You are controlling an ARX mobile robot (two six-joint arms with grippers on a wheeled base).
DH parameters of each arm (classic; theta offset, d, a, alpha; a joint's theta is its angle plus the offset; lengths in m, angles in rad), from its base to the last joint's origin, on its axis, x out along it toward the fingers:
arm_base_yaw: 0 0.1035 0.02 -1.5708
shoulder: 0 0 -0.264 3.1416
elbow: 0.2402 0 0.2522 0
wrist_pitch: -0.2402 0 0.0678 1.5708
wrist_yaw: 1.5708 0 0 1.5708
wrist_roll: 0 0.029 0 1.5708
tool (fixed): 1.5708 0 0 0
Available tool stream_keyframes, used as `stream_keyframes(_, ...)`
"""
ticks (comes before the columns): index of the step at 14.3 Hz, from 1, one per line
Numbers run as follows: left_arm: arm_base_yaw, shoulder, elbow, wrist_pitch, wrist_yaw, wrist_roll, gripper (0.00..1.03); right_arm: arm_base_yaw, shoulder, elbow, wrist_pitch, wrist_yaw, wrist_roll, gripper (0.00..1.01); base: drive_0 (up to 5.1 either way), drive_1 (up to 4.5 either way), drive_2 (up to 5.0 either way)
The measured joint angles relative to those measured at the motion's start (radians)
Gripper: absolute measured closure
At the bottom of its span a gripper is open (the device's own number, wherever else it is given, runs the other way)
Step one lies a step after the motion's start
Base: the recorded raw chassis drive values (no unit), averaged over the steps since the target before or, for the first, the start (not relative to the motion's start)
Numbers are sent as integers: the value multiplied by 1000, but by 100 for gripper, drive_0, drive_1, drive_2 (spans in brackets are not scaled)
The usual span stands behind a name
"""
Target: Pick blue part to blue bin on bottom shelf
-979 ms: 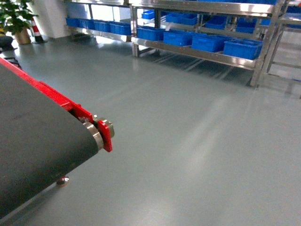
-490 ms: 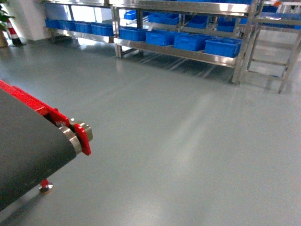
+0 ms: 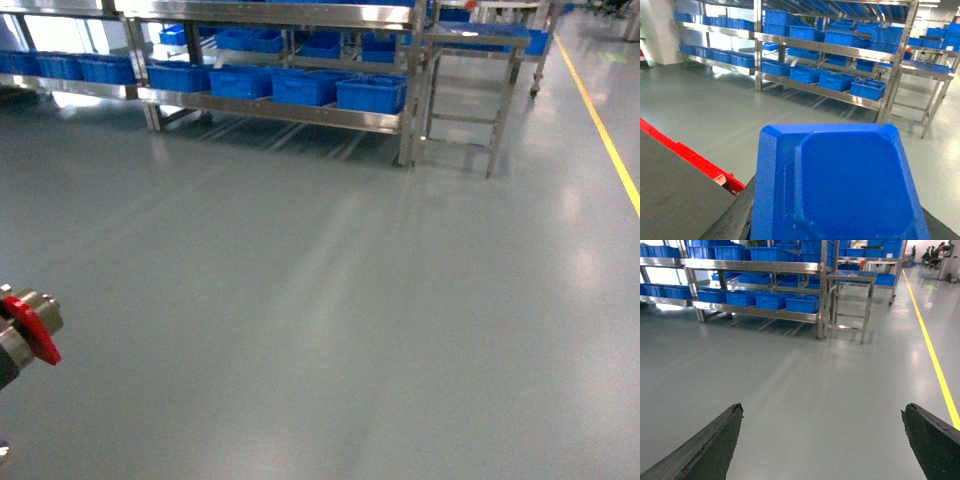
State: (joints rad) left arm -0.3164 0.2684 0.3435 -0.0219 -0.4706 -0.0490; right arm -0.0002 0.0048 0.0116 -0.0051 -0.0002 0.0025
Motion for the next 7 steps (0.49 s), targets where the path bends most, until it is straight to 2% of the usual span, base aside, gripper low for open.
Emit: stream_keyframes(7,0,0,0,0,0,0,59,0,0,0,0,0,0,3,-154,-154,-154)
